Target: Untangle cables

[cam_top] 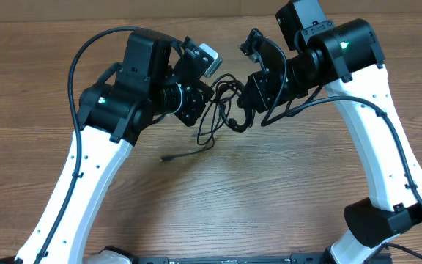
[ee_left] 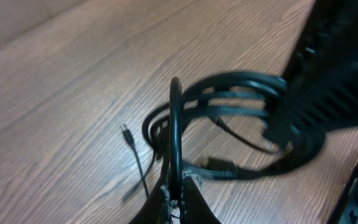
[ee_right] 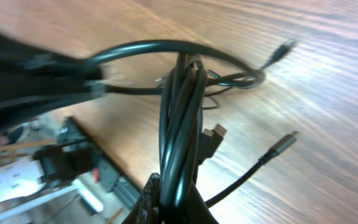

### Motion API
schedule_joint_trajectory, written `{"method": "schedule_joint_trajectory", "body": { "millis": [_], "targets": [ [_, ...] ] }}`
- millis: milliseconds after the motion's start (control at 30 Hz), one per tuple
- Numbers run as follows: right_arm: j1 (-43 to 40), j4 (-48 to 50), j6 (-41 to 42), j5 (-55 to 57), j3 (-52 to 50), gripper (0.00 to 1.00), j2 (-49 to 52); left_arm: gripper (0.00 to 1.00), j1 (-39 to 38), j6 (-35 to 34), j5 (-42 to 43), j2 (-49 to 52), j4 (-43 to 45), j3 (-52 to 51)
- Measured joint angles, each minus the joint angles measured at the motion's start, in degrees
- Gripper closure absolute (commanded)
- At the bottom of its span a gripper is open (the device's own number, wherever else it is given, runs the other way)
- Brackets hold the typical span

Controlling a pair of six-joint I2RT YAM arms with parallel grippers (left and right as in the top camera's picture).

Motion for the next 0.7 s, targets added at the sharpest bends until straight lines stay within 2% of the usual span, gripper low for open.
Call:
{"method": "schedule_joint_trajectory", "body": {
  "millis": [333,533,700],
  "targets": [
    [0.48,3.04,1.01,7.61,0.00,0.96,0.00,0.96,0.00,-0.04,-4.04,-9.92,-0.09,0.00],
    [0.35,5.07,3.87,15.96,0.00,0.96,0.00,0.95,0.00,-0.92,-6.95,-15.56,-0.57,0.31],
    [-2.23,5.33,5.60,19.28,0.00,0.96,0.11,0.95,0.00,-1.14,-9.94,-18.10,-4.11,3.69]
  ]
}}
